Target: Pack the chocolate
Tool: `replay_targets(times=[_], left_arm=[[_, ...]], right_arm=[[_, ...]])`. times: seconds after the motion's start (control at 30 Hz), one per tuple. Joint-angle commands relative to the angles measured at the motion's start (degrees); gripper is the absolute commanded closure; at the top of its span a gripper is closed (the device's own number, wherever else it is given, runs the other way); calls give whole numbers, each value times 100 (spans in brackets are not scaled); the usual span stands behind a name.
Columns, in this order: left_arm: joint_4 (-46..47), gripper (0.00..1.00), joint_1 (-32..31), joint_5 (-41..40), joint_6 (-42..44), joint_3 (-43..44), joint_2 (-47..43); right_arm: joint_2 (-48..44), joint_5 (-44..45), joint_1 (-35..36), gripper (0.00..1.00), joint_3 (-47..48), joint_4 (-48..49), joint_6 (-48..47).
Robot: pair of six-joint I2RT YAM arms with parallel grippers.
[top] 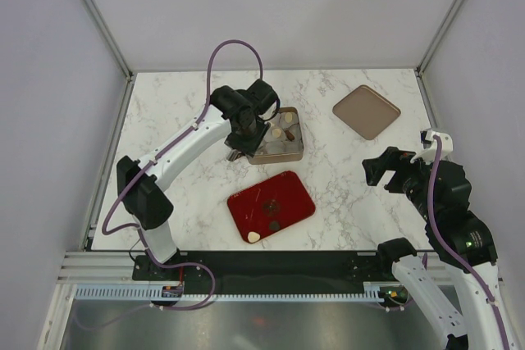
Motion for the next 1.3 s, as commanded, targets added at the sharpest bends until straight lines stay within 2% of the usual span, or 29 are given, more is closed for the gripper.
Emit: replay_targets(times=[0.0,0.17,0.27,0.4,0.7,1.27], left_arm=[[-227,54,25,17,258,367,-254],[-245,55,-168,667,530,272,-772],[-175,54,-448,940,688,-141,-1133],[62,52,-827,1353,838,-1123,-1590],[440,51,-1196,1951,496,-2452,-2109],[529,50,-1258,2364,496,-2805,-2074]], right_arm=[[-13,62,0,5,41,161,-2],[14,62,0,5,50,152,33],[40,45,0,5,33,152,33],[23,-43,0,5,68,143,85],[40,-149,0,6,94,108,59],[-92,-122,0,5,261,55,33]])
